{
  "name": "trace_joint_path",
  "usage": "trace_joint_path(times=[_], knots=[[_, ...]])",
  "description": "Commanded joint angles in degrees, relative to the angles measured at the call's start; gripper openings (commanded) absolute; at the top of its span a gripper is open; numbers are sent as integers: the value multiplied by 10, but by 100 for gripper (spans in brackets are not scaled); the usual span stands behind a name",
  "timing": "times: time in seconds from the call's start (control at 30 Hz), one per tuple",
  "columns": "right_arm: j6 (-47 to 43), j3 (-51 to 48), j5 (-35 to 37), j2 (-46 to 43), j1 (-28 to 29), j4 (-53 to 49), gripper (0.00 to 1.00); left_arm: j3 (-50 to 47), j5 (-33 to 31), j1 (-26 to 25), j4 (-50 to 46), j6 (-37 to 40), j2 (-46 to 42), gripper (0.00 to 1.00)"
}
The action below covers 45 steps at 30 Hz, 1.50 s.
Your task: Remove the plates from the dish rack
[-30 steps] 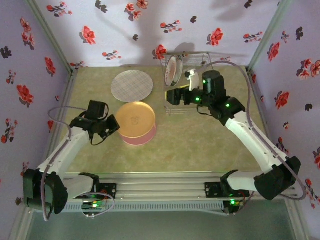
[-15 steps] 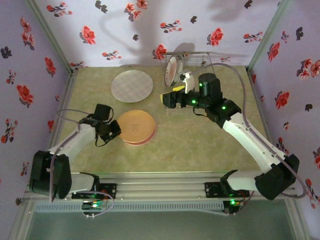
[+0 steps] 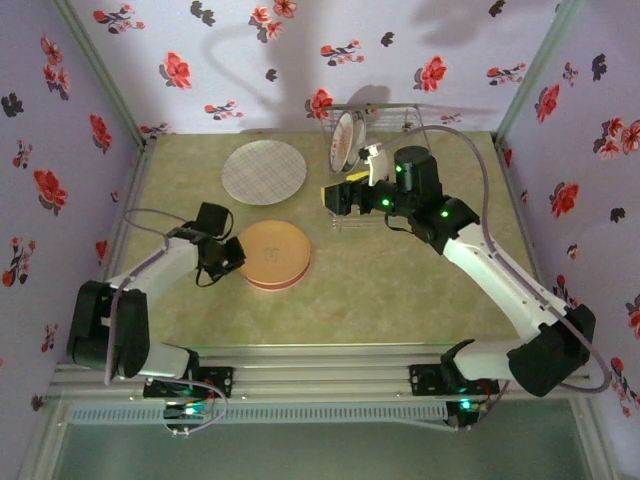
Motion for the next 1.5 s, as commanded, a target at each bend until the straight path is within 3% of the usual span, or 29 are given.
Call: trace_joint_path(times=[0.0,0.23,0.33,0.43,0.6,0.67,0.93,1.17,1.47], knots=[[8,2,10,4,4,4,88,25,-14,-14,6,21,16,0],[11,3,25,6,4,1,88,34,-35,-28,-4,21,28,1],[10,4,46,4,3,-2,88,37,-36,-31,-9,21,32,14],[6,14,111,0,3,-22,88,41,-38,-35,-14,22,32,23],[-10,49,284,4,-4,-68,88,46,-43,-40,-20,20,27,26],[-2,73,311,22,-25,-83,87,48,-47,-41,-25,20,23,31],[53,219,283,182,-121,-161,73,57,-55,-48,-44,5,-12,50],[45,350,300,320,-128,-195,64,74,-71,-54,-77,-10,-77,63],[24,479,317,461,-128,-209,61,80,-78,-57,-122,-39,-223,65]])
